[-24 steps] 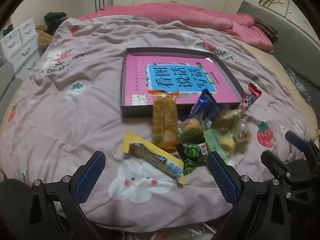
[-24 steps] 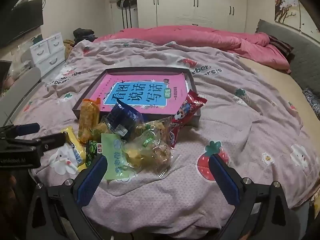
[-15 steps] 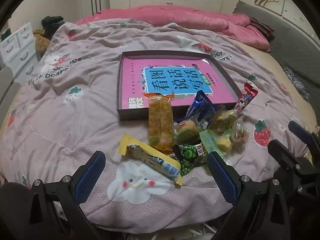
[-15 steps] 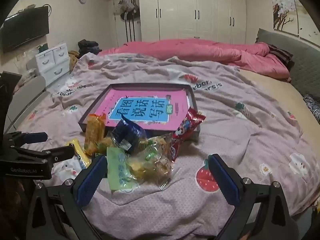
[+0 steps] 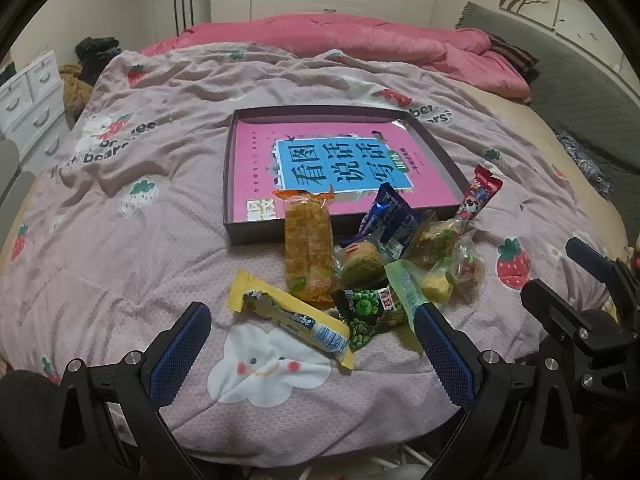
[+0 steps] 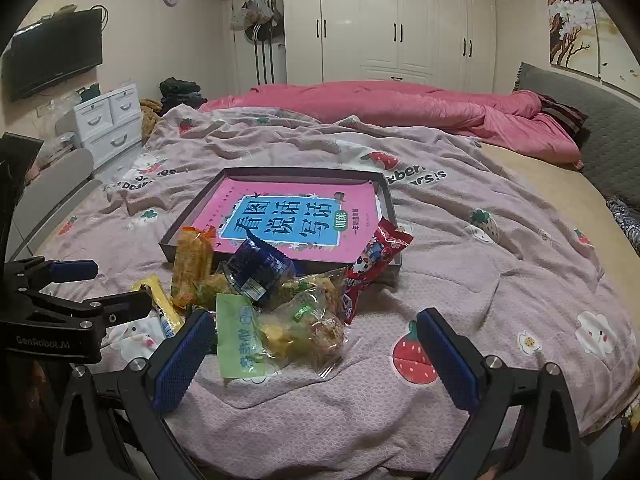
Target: Organize snacks
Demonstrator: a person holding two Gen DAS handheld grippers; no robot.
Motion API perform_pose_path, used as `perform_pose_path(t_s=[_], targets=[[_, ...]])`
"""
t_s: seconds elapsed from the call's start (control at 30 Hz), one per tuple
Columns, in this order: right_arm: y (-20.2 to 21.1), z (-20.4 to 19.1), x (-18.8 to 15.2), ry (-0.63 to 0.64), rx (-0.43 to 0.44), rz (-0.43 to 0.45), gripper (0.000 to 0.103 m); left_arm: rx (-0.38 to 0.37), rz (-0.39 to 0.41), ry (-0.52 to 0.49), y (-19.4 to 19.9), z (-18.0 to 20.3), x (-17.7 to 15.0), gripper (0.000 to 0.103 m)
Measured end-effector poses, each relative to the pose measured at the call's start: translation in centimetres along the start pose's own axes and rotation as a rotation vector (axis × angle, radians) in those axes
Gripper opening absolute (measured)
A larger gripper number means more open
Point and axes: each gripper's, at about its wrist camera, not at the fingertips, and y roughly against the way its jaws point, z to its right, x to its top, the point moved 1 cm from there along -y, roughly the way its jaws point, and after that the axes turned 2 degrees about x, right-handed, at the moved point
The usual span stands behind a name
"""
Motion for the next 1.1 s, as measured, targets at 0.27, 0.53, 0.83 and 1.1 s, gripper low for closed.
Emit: perform_pose_path(t_s=[0.27, 0.53, 0.83, 1.1], targets=[[0.04, -0.02, -0.01, 0.0, -0.001, 0.001, 0.102, -0.002, 0.003, -0.003, 0.0, 0.11, -0.01, 0.101], [-0.06, 0.19, -0.03, -0.002, -0.005, -0.004, 0.102, -0.005, -0.001, -0.005, -0.1, 0.25, -0.04, 0.101], [-0.15, 0.35, 0.03, -0.005, -0.013, -0.007, 0.102, -0.006, -0.001, -0.006, -0.11, 0.27, -0.06, 0.101], [0.03, 0.42, 0.03, -0.003, -0.019, -0.005, 0.101, -0.01, 0.0, -0.008, -0.11, 0.37, -0.12, 0.101]])
